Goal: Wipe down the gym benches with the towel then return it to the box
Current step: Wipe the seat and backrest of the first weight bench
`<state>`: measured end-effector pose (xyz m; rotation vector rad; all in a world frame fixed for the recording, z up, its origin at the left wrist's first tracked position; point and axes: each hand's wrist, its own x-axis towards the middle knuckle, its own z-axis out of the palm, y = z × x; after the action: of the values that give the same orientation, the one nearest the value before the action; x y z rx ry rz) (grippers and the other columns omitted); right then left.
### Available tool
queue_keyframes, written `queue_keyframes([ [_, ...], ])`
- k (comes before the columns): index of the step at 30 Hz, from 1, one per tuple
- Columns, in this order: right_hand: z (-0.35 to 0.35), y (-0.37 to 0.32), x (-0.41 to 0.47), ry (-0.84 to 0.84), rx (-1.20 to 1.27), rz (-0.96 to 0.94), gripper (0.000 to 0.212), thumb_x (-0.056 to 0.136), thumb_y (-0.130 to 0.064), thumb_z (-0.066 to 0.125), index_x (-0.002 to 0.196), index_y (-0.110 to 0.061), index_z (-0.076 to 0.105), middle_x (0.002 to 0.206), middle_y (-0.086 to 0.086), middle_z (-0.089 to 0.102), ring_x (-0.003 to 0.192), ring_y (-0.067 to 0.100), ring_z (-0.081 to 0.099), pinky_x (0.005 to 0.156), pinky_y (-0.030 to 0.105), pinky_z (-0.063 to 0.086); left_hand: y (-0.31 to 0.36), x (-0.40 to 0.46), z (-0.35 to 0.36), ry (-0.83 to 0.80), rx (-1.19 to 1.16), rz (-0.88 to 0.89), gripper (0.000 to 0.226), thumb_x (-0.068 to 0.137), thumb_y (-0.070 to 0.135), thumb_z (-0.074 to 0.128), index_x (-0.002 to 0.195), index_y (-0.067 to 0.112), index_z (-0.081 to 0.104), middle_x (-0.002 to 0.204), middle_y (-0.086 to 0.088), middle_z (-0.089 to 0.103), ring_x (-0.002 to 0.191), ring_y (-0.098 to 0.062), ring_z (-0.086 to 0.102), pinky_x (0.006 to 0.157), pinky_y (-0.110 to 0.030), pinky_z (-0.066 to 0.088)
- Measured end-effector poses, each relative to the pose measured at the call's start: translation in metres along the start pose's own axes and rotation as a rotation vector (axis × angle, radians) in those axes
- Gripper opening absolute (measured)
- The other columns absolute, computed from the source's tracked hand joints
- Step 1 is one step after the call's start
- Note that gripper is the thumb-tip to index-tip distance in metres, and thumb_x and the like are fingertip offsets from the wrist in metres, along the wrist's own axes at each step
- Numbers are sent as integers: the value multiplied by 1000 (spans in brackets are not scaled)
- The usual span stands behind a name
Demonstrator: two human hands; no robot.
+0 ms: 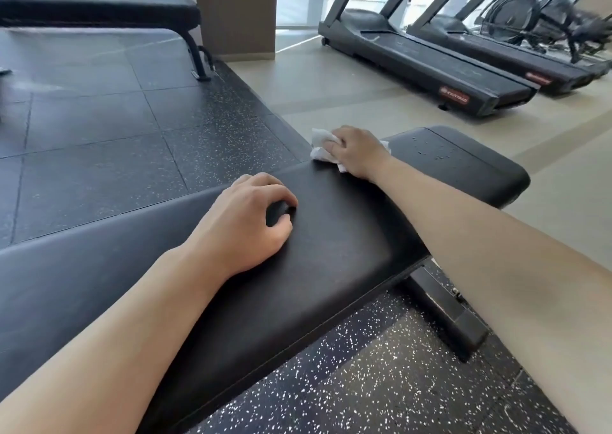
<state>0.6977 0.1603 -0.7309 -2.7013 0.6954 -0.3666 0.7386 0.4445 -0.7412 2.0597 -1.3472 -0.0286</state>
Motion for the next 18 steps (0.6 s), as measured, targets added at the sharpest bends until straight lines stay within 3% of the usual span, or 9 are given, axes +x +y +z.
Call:
queue_keyframes([
  [3,1,-4,-7,11,17,28,40,102,-39,58,74,-12,52,88,6,59,95,34,59,78,40,37,-2,0,0,29,25,-55,21,91,17,67,108,25,77,118,10,67,114,-20,56,105,-28,42],
  [5,0,-11,-25,30,91,-1,37,102,-41,61,89,-7,65,97,7,66,98,30,61,85,41,43,-1,-2,-1,31,48,-82,22,92,18,66,110,24,76,121,7,66,114,-21,54,104,-26,40],
  [8,1,-29,-65,0,223,-124,24,101,-36,66,110,-16,76,118,-3,69,110,17,62,98,33,45,2,-3,-1,7,102,-81,23,93,22,63,114,23,73,124,4,64,116,-24,54,106,-33,41],
  [10,4,-39,-95,-48,295,-237,24,99,-36,70,120,-24,76,125,-10,67,121,8,58,105,24,42,2,-4,0,3,192,-122,27,93,31,61,118,25,70,126,3,62,118,-27,53,107,-40,41],
  [13,7,-44,-123,-131,367,-292,37,94,-42,75,129,-28,73,131,-16,64,133,11,53,112,22,36,-5,-7,-8,12,366,-283,37,96,45,54,125,24,63,131,-2,57,122,-31,51,106,-49,42],
  [18,0,-34,-99,-57,287,-214,26,102,-23,68,128,-26,72,129,-15,67,128,7,57,110,21,39,-24,-42,-38,-45,359,-278,49,100,43,49,144,23,57,153,-4,52,140,-30,47,117,-48,35],
])
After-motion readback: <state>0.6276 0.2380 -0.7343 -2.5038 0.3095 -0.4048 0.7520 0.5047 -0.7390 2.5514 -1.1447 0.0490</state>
